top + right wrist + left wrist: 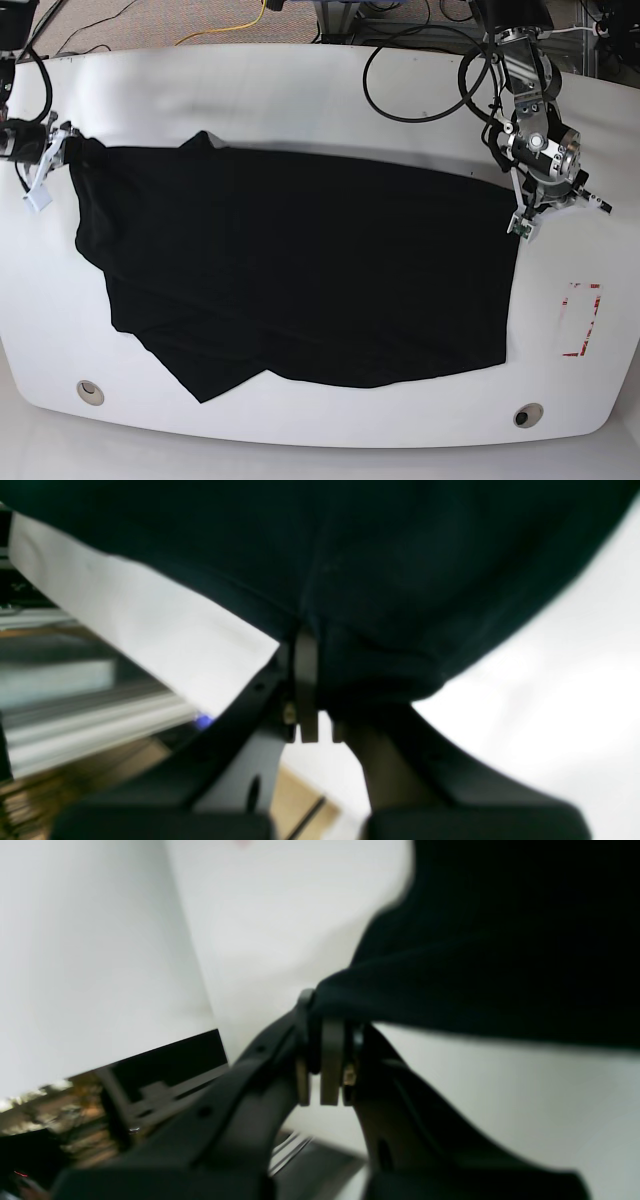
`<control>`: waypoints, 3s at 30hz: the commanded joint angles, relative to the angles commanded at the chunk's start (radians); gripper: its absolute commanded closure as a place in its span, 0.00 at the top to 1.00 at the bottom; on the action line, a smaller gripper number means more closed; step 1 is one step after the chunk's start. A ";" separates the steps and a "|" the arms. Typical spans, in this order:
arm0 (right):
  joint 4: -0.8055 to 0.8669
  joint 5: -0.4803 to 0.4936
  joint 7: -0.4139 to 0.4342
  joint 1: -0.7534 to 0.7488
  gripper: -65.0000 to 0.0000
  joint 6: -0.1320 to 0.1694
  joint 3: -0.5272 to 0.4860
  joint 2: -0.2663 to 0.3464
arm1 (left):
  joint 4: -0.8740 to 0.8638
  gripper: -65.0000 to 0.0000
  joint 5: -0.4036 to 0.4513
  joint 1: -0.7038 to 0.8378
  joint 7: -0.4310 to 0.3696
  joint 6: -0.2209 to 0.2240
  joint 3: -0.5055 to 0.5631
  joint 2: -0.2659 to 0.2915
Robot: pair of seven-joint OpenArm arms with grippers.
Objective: Layout the t-shirt on the table in an organized manner, then fold the t-shirt properly
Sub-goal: 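Swing the shirt down and drag it away from the robot with both grippers, then pull both grippers back toward the robot, dragging the shirt edge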
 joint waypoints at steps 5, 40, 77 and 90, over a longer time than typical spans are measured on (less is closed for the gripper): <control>0.044 0.011 0.000 -0.106 0.00 0.000 0.000 -0.002 | -0.003 0.00 0.075 0.087 -0.002 -0.031 -0.044 -0.003; 0.121 0.026 0.000 -0.150 0.00 0.000 0.126 -0.114 | -0.071 0.00 0.092 -0.121 -0.028 -0.031 -0.049 0.002; 0.120 -0.132 0.000 0.186 0.00 0.000 0.124 -0.206 | -0.206 0.01 -0.144 -0.157 -0.212 0.077 -0.055 0.023; 0.120 -0.132 0.002 0.183 0.00 0.000 0.126 -0.233 | -0.180 0.51 -0.318 -0.166 -0.167 -0.031 -0.150 0.044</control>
